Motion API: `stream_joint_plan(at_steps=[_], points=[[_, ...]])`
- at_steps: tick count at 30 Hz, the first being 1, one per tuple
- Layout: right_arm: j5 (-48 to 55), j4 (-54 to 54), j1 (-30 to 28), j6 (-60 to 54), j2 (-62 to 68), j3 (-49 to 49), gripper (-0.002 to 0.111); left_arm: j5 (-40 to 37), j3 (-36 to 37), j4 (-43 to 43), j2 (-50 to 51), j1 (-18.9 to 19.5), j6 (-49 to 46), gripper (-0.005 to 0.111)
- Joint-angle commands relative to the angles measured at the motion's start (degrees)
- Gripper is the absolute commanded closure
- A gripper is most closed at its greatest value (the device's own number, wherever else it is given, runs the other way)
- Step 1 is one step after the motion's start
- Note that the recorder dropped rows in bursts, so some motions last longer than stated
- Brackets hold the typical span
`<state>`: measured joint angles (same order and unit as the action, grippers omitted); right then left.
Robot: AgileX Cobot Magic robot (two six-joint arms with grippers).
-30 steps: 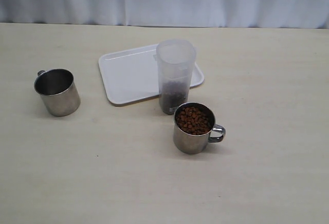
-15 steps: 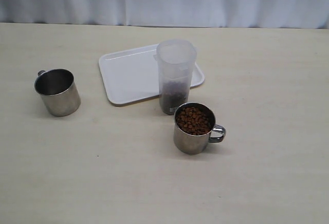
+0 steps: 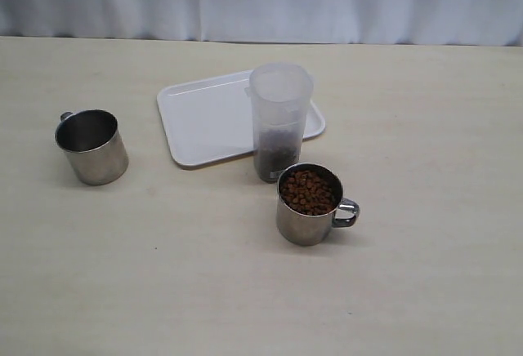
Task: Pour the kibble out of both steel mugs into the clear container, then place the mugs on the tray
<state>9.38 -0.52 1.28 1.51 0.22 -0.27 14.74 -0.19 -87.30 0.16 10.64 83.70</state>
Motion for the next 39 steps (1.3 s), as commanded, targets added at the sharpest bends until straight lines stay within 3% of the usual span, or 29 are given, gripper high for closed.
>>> stream_joint_plan(at_steps=[1,8,10,12,13,20,21,23,24,27,29,30,39], points=[[-0.12,-0.31,0.19,-0.26,-0.22,0.27,0.103,-0.70,0.19,6.00,-0.16,0.01,0.07,0.107],[-0.12,-0.31,0.19,-0.26,-0.22,0.27,0.103,-9.17,0.19,9.62,-0.16,-2.03,0.07,0.107],[-0.12,-0.31,0.19,-0.26,-0.22,0.27,0.103,-8.70,0.19,0.26,-0.16,-2.12,6.79,0.107],[-0.12,-0.31,0.19,-0.26,-0.22,0.27,0.103,-7.87,0.19,-12.65,-0.16,-2.12,20.22,0.107],[-0.12,-0.31,0.19,-0.26,-0.22,0.27,0.103,-7.89,0.19,-12.65,-0.16,-2.12,25.38,0.107],[-0.12,-0.31,0.19,-0.26,-0.22,0.27,0.103,-10.35,0.19,-12.15,-0.16,-2.12,25.73,0.107],[-0.12,-0.31,0.19,-0.26,-0.22,0.27,0.103,-10.70,0.19,-8.54,-0.16,-2.12,24.14,0.107],[-0.12,-0.31,0.19,-0.26,-0.22,0.27,0.103,-11.53,0.19,7.11,-0.16,-2.12,14.37,0.107],[-0.12,-0.31,0.19,-0.26,-0.22,0.27,0.103,-12.40,0.19,19.50,-0.16,-2.12,3.75,0.107],[-0.12,-0.31,0.19,-0.26,-0.22,0.27,0.103,-12.51,0.19,45.79,-0.16,-2.12,-27.47,0.107],[-0.12,-0.31,0.19,-0.26,-0.22,0.27,0.103,-12.73,0.19,59.48,-0.16,-2.12,-42.73,0.107],[-0.12,-0.31,0.19,-0.26,-0.22,0.27,0.103,-12.73,0.19,61.37,-0.16,-2.12,-46.51,0.107],[-0.12,-0.31,0.19,-0.26,-0.22,0.27,0.103,-19.78,0.19,60.62,-0.16,-2.12,-48.03,0.107]])
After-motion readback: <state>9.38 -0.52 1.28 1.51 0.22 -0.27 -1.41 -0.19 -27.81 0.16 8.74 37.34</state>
